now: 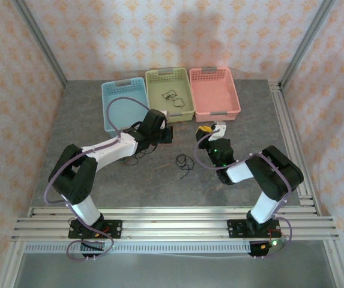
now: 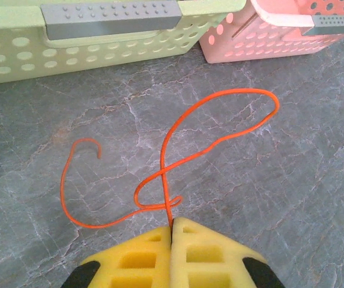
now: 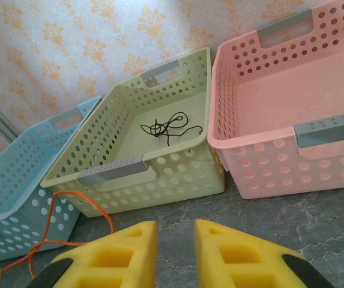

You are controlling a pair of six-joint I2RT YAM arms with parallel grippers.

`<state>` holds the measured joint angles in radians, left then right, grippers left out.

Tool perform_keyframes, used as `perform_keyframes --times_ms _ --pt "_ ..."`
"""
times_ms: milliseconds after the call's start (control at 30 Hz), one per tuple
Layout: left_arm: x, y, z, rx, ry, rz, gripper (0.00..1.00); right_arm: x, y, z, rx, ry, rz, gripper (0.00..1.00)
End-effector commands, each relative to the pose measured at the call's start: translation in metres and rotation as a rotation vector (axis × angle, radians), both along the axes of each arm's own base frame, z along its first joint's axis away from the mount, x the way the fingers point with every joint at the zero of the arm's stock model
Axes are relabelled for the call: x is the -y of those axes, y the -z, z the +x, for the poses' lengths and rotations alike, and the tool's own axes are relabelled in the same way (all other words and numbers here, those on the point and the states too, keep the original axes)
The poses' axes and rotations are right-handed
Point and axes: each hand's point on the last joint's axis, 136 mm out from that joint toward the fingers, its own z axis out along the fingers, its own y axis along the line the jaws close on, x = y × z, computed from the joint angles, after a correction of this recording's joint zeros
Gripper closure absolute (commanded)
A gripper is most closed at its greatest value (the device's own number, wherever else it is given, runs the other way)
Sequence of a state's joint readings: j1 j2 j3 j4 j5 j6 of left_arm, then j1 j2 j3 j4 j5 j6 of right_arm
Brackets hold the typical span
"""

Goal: Untangle the cables

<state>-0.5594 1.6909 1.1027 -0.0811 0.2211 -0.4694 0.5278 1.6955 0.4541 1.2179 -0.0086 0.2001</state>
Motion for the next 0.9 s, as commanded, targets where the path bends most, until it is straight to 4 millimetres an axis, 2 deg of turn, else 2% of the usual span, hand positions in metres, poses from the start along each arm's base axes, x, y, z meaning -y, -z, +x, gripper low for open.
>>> perform_keyframes --times_ms 0,200,567,867 --pt "0.000 -0.018 0.002 0.053 0.000 -0.014 1.00 -0.008 -0.011 0.001 0.027 -0.025 -0.001 0.77" --pt "0.002 -0.019 0.001 0.056 0.012 -0.023 1.00 -0.009 -0.011 0.001 0.026 -0.027 -0.001 0.76" --pt "0.028 -0.027 -0.010 0.076 0.123 -0.062 1.00 -0.009 -0.010 0.002 0.024 -0.028 -0.003 0.76" --pt "0.032 -0.026 -0.012 0.076 0.135 -0.050 1.00 -0.010 -0.010 0.002 0.022 -0.032 -0.005 0.76"
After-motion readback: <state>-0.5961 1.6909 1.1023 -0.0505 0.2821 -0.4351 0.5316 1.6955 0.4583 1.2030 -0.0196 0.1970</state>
